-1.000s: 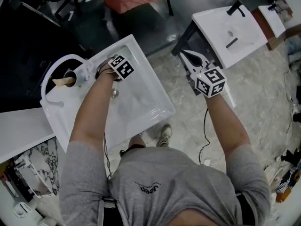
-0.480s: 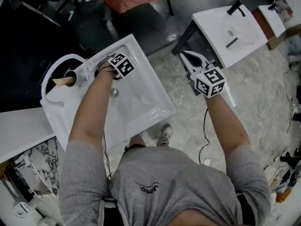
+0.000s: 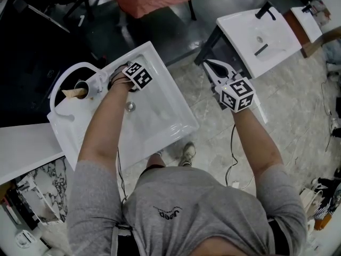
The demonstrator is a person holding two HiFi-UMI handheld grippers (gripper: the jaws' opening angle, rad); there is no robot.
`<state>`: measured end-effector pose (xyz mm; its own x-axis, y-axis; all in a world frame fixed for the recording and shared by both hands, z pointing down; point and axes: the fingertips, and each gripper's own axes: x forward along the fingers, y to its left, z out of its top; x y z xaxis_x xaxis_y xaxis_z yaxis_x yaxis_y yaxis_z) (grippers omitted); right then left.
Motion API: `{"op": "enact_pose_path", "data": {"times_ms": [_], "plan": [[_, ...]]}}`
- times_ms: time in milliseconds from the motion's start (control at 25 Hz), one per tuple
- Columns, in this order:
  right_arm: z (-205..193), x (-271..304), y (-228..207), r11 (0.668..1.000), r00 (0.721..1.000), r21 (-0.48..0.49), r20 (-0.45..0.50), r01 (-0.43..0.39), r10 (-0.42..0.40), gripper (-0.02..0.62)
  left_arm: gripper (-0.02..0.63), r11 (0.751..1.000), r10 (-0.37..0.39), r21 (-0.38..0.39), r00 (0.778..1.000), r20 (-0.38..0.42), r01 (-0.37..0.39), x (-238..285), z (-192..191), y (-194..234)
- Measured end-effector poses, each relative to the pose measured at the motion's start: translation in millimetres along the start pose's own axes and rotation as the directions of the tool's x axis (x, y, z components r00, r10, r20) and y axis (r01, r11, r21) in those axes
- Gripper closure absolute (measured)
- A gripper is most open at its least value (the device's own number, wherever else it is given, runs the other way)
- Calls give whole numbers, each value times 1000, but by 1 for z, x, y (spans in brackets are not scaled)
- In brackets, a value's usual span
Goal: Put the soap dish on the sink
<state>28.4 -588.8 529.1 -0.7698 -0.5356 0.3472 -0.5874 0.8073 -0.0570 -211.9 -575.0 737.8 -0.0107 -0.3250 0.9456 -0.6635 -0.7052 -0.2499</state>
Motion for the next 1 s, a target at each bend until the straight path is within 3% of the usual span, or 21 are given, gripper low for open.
{"op": "enact_pose_path", "data": {"times_ms": [160,320,560,800,880,1000], "plan": [[8,-6,0,1000,1000,-2,13,9,-9,537,483,1000,19,-8,999,30,-19,-13,8,4],[18,-19,3,1000,999,-5,33,19,-19,537,483,1000,29,-6,992,124,-28,-42,32,-2],[38,-54,3,998,997,-15,59,55,-54,537,483,1000,-1,28,954,301,-7,-100,81,-28],[58,-108,1,992,990,-18,81,121,-120,537,509,998,-49,67,866,498,18,-170,125,-68],[61,-128,1,990,987,-8,76,140,-139,537,516,998,-66,58,820,568,40,-195,139,-81],[63,-159,4,987,985,7,74,159,-159,537,533,994,-92,25,731,676,102,-238,158,-99]]}}
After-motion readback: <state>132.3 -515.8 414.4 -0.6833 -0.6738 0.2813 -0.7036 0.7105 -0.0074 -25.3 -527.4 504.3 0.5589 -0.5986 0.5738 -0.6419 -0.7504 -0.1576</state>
